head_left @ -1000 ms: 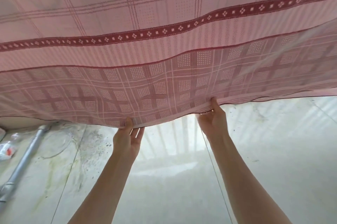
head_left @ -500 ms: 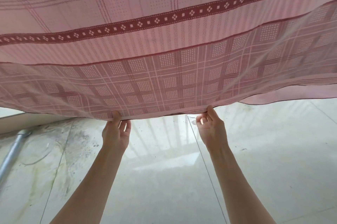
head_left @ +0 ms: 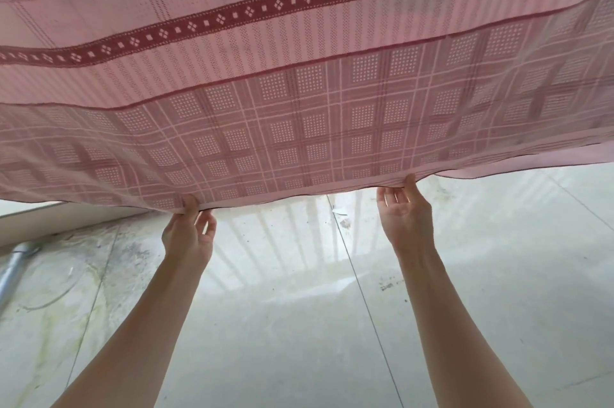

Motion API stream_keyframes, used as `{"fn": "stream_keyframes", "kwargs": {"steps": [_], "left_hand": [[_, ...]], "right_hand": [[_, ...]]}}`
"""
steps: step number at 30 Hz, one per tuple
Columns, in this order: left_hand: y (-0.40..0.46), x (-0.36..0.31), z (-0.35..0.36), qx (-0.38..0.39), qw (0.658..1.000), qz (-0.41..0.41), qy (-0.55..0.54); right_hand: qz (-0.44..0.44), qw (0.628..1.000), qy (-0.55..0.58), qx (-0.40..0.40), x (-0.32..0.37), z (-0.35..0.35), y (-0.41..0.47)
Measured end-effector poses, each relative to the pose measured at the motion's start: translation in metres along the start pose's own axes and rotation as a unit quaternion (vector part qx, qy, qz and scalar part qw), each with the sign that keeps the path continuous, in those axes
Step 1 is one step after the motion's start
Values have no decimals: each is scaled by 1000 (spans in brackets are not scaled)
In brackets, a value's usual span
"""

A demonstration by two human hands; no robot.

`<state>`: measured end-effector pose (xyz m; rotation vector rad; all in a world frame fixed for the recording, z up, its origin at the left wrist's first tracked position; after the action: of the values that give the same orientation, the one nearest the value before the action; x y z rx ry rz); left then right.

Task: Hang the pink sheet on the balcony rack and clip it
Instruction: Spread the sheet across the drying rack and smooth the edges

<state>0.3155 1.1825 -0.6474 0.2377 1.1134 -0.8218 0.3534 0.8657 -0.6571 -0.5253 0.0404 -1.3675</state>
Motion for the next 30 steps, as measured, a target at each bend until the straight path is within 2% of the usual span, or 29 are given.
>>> {"fn": "stream_keyframes", "kwargs": {"steps": [4,8,11,15,18,21,25,30], "left_hand": [[5,0,8,-16,1000,-6,-3],[-16,21,34,10,995,-84,-60],[-46,45,70,97,980,-159,-71],[-89,74,120,245,940,-235,-39],[-101,99,140,285,924,-255,-29],[-98,110,142,259,934,-244,-33],[-100,91,136,203,944,-257,-21],[-109,74,140,167,950,-263,-5]], "right_hand": [[23,999,21,-7,-5,-12,3],[41,998,9,-56,-6,-16,0],[54,995,-13,-79,1,-11,-2],[69,993,-4,-94,3,-7,-2],[56,993,-16,-103,5,-6,1],[57,993,-5,-106,9,-5,-1],[67,991,10,-112,28,10,-26],[76,982,-97,-141,74,23,-42]]}}
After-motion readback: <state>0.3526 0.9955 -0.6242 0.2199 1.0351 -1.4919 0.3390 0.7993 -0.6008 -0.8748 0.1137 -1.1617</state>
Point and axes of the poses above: each hand's wrist, its own y-axis towards the middle knuckle, its own z-axis out of the palm, x = y × z, the point moved 5 cm from there along y, towards the middle knuckle, and after that the axes turned 14 degrees about z, right-handed, at the moved point
